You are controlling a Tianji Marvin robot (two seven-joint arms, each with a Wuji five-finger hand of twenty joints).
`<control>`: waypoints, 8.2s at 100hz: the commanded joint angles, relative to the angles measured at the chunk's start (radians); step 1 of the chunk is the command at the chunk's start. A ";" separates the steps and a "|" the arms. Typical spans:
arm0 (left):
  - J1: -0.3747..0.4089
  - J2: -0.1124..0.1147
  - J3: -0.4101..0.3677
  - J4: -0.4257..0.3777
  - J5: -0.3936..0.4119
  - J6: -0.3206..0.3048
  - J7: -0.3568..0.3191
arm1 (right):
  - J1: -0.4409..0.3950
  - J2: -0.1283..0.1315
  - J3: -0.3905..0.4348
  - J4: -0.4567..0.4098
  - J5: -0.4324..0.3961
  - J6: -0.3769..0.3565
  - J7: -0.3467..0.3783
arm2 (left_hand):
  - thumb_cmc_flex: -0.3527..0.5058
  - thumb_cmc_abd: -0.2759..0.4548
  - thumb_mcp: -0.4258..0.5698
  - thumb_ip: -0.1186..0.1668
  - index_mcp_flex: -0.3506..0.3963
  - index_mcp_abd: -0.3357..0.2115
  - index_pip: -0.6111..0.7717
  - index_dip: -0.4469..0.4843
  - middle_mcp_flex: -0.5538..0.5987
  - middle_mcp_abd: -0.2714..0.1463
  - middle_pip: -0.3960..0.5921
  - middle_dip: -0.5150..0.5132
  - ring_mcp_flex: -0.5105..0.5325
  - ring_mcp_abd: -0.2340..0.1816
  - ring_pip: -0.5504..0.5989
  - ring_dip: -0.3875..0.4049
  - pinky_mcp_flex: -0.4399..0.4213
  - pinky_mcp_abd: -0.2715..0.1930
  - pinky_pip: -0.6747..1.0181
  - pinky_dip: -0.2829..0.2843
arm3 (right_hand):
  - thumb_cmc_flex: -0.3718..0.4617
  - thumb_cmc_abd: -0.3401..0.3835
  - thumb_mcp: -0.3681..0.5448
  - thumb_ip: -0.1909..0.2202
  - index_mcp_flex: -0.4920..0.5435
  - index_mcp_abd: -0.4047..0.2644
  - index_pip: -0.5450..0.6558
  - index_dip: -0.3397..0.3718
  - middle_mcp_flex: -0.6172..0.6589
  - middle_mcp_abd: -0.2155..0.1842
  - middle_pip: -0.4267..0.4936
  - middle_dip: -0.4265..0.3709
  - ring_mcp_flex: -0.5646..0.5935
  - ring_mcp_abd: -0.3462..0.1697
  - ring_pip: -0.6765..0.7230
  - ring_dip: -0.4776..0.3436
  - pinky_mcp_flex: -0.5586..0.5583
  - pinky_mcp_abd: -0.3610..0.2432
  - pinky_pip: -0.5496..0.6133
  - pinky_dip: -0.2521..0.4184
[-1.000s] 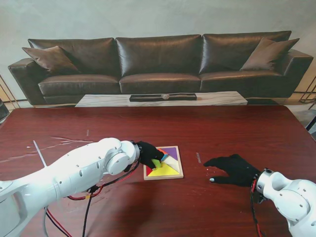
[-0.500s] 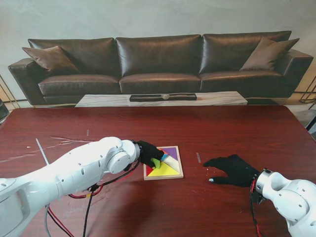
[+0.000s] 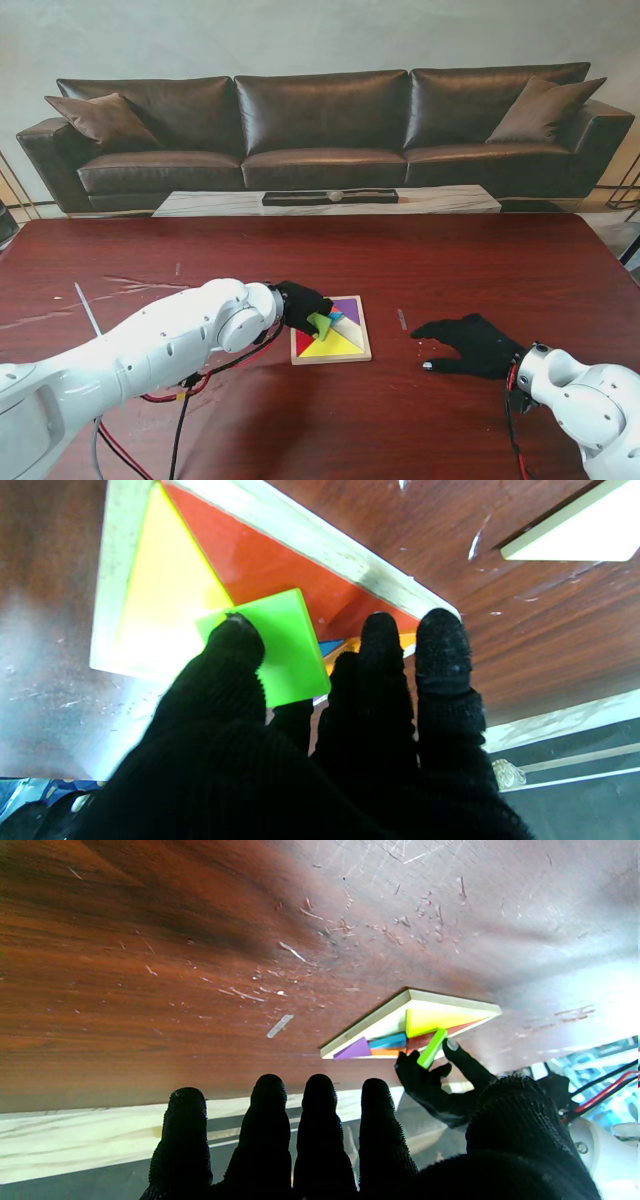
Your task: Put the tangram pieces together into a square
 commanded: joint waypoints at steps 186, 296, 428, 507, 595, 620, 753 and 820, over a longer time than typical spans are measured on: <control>0.103 0.031 -0.035 -0.028 0.151 -0.043 0.203 | -0.005 -0.003 -0.014 0.000 0.005 0.015 0.002 | -0.032 -0.119 0.385 0.018 -0.023 0.007 -0.160 -0.300 -0.088 0.027 0.154 0.135 -0.053 -0.036 0.024 0.012 0.064 -0.120 -0.129 0.013 | -0.001 0.031 0.006 0.024 -0.039 -0.010 -0.005 0.001 0.006 -0.008 -0.005 -0.004 0.010 -0.016 -0.005 0.004 -0.025 0.022 -0.004 -0.024; 0.030 -0.119 0.048 0.145 0.080 -0.143 0.318 | -0.009 -0.005 -0.009 0.003 0.004 0.018 -0.005 | 0.005 -0.106 0.350 0.016 -0.008 -0.010 -0.116 -0.300 -0.067 0.024 0.172 0.146 -0.036 -0.043 0.052 0.035 0.089 -0.133 -0.134 0.021 | 0.000 0.032 0.006 0.024 -0.041 -0.006 -0.008 0.001 0.005 -0.009 -0.005 -0.004 0.012 -0.017 -0.004 0.005 -0.025 0.021 -0.005 -0.024; 0.070 -0.077 0.036 0.093 0.128 -0.047 0.330 | -0.004 -0.005 -0.021 0.008 0.011 0.025 -0.003 | -0.030 -0.125 0.411 0.008 -0.044 -0.034 0.041 -0.205 -0.117 0.040 0.221 0.207 -0.076 -0.046 0.106 0.071 0.054 -0.106 -0.058 0.063 | 0.000 0.033 0.006 0.024 -0.042 -0.010 -0.008 0.003 0.006 -0.010 -0.005 -0.004 0.011 -0.017 -0.005 0.005 -0.027 0.023 -0.006 -0.023; 0.064 -0.112 0.044 0.152 0.119 -0.022 0.381 | -0.006 -0.005 -0.018 0.009 0.009 0.024 -0.002 | 0.258 -0.053 0.069 0.009 -0.005 -0.090 0.153 -0.291 -0.033 0.039 0.180 0.379 -0.017 -0.032 0.114 0.156 0.086 -0.098 -0.007 0.056 | 0.000 0.033 0.006 0.024 -0.041 -0.010 -0.007 0.003 0.007 -0.010 -0.005 -0.003 0.014 -0.017 -0.004 0.005 -0.026 0.024 -0.006 -0.023; 0.077 -0.050 0.028 0.039 0.164 -0.047 0.327 | -0.005 -0.005 -0.024 0.008 0.016 0.035 0.004 | 0.267 0.053 -0.029 0.022 0.230 -0.278 -0.242 -0.511 -0.276 0.038 0.089 0.160 -0.265 0.010 -0.008 0.059 -0.168 0.012 -0.050 0.152 | 0.003 0.045 0.007 0.024 -0.042 -0.012 -0.010 0.003 0.008 -0.012 -0.006 -0.004 0.016 -0.019 -0.004 0.007 -0.028 0.022 -0.008 -0.023; 0.063 -0.067 0.041 0.079 0.151 -0.035 0.331 | -0.002 -0.005 -0.028 0.012 0.016 0.033 0.003 | 0.310 0.064 -0.095 0.034 0.237 -0.239 -0.228 -0.549 -0.277 0.037 0.096 0.184 -0.255 0.007 0.007 0.069 -0.160 0.009 -0.050 0.159 | 0.003 0.046 0.006 0.024 -0.043 -0.012 -0.010 0.004 0.008 -0.011 -0.006 -0.004 0.016 -0.019 -0.004 0.007 -0.028 0.022 -0.008 -0.022; 0.057 -0.159 0.066 0.246 0.104 -0.064 0.456 | -0.010 -0.004 -0.014 0.008 0.012 0.033 0.008 | -0.033 -0.036 0.271 0.018 0.029 -0.056 -0.330 -0.486 -0.285 0.035 0.176 0.227 -0.199 -0.026 0.063 0.091 -0.106 -0.012 0.011 0.140 | 0.004 0.039 0.005 0.024 -0.040 -0.022 -0.006 0.006 0.009 -0.015 -0.006 -0.004 0.020 -0.017 -0.003 0.008 -0.027 0.023 -0.010 -0.020; 0.189 0.057 -0.176 -0.157 0.276 0.168 0.300 | 0.000 -0.005 -0.028 0.015 0.015 0.032 0.000 | 0.040 0.051 0.102 0.038 0.062 -0.106 -0.339 -0.465 -0.199 0.000 -0.018 0.026 -0.231 0.097 -0.227 -0.150 -0.209 0.088 -0.218 0.046 | 0.003 0.040 0.005 0.024 -0.040 -0.021 -0.004 0.005 0.009 -0.013 -0.006 -0.003 0.016 -0.018 -0.005 0.008 -0.024 0.022 -0.009 -0.019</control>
